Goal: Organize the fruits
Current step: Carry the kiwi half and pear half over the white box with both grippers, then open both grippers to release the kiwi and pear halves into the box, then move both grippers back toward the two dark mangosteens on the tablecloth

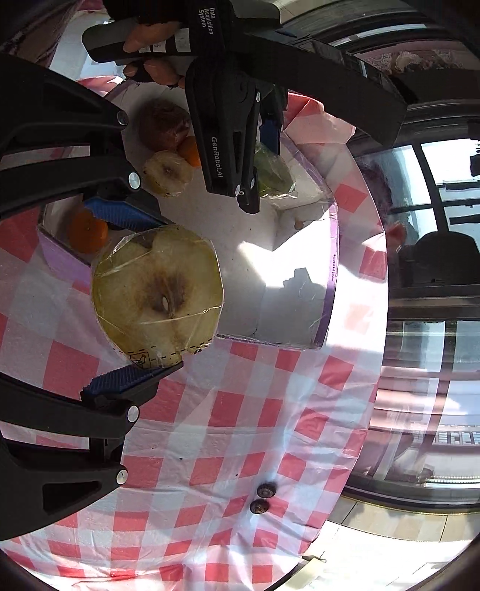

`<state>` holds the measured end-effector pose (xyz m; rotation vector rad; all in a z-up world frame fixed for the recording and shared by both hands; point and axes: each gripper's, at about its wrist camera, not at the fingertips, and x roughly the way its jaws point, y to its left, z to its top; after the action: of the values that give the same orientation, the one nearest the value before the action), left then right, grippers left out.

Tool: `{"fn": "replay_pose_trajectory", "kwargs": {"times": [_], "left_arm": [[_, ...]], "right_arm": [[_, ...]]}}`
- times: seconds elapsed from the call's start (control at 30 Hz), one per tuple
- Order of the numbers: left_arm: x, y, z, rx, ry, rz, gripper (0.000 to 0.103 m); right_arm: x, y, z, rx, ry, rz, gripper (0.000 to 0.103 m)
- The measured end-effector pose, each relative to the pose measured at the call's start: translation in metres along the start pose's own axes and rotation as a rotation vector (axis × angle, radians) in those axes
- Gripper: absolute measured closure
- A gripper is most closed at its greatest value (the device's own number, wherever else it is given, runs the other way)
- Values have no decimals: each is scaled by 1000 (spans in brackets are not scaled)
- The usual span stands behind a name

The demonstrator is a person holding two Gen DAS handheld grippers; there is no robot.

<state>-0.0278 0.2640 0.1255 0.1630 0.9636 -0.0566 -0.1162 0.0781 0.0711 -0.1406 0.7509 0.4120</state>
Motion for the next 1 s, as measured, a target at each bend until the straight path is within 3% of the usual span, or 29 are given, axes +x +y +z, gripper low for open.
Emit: {"fn": "replay_pose_trajectory", "kwargs": {"times": [0.27,0.5,0.63,0.73,1.0], "left_arm": [[9,13,-6,7,33,27,42],[14,12,-10,2,81,-2,42],[11,11,-9,6,60,-4,41],[10,12,-9,-2,60,-5,29],[7,11,-9,4,47,-4,23]], "right_arm": [[25,41,-5,-123,96,66,40],[32,50,-11,-155,134,49,40],[33,53,-13,-171,144,34,39],[31,54,-14,-168,146,33,39],[24,46,-13,-114,123,25,33]]}}
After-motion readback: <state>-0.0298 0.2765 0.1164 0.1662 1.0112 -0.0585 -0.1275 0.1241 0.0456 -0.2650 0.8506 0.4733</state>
